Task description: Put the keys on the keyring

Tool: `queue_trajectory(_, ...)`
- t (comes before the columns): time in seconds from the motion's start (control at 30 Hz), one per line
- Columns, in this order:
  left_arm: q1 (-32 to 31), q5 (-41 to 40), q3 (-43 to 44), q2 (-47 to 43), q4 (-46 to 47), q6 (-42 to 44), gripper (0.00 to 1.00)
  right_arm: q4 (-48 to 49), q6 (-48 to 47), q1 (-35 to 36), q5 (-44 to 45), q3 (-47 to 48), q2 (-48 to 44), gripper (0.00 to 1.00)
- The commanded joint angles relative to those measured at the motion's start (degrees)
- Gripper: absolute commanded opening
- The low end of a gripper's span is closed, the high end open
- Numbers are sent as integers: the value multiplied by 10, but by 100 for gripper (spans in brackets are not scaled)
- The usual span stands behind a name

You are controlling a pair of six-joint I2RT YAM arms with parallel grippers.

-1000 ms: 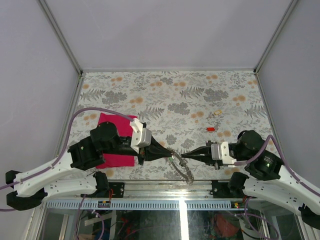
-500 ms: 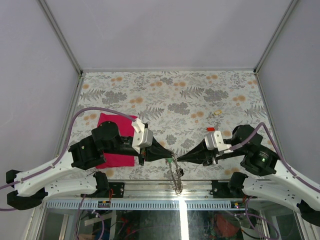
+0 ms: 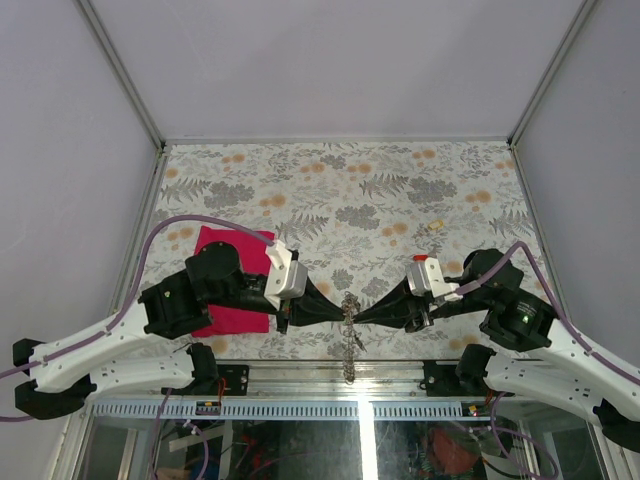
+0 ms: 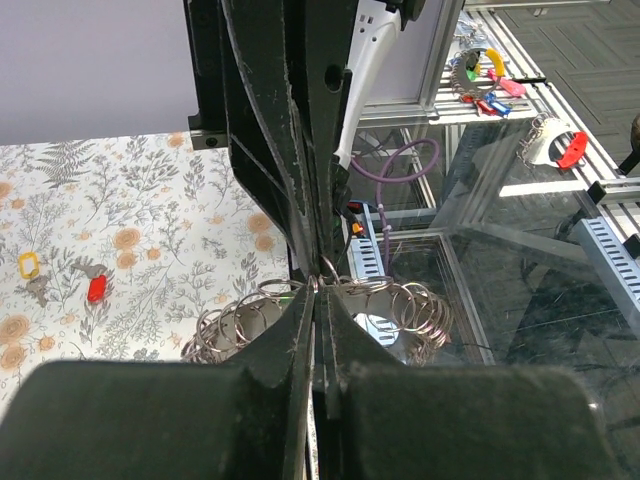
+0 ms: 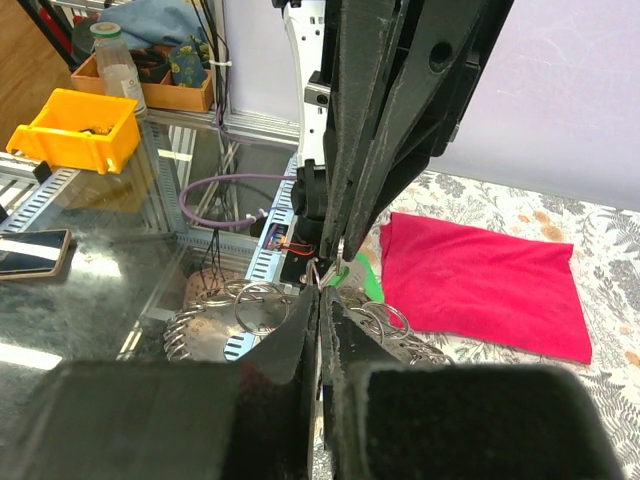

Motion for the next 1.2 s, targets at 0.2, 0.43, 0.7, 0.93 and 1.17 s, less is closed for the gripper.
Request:
queue_trajectory(0.2,-3,30,27,5,2,10,0,31,25,3,38,43,5,0)
queue_trajectory(0.43,-3,37,26,6,-3,9,0,28,43,3,57,48,3,0)
queue_trajectory(0.7,-4,40,26,10,-6,10,0,25,69,3,79,54,-4,0)
queue_trajectory(0.93,-3,40,25,12,-8,9,0,14,87,4,116,56,-5,0)
queue_trajectory(1.17,-3,35,26,12,-9,9,0,17,117,3,135,59,-1,0)
